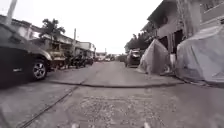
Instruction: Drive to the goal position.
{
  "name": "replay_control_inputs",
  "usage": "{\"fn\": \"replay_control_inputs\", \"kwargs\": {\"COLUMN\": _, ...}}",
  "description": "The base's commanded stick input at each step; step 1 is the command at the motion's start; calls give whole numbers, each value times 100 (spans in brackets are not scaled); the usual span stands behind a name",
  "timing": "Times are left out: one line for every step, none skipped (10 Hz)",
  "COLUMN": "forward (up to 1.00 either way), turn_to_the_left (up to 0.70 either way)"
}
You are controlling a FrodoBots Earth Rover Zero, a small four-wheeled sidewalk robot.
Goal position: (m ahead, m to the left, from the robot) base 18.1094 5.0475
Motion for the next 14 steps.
{"fn": "replay_control_inputs", "kwargs": {"forward": 85, "turn_to_the_left": 0}}
{"fn": "replay_control_inputs", "kwargs": {"forward": 85, "turn_to_the_left": 0}}
{"fn": "replay_control_inputs", "kwargs": {"forward": 85, "turn_to_the_left": 0}}
{"fn": "replay_control_inputs", "kwargs": {"forward": 85, "turn_to_the_left": -5}}
{"fn": "replay_control_inputs", "kwargs": {"forward": 85, "turn_to_the_left": -33}}
{"fn": "replay_control_inputs", "kwargs": {"forward": 85, "turn_to_the_left": -34}}
{"fn": "replay_control_inputs", "kwargs": {"forward": 85, "turn_to_the_left": -22}}
{"fn": "replay_control_inputs", "kwargs": {"forward": 85, "turn_to_the_left": -8}}
{"fn": "replay_control_inputs", "kwargs": {"forward": 85, "turn_to_the_left": 0}}
{"fn": "replay_control_inputs", "kwargs": {"forward": 85, "turn_to_the_left": 0}}
{"fn": "replay_control_inputs", "kwargs": {"forward": 85, "turn_to_the_left": 0}}
{"fn": "replay_control_inputs", "kwargs": {"forward": 85, "turn_to_the_left": 0}}
{"fn": "replay_control_inputs", "kwargs": {"forward": 85, "turn_to_the_left": 0}}
{"fn": "replay_control_inputs", "kwargs": {"forward": 85, "turn_to_the_left": 0}}
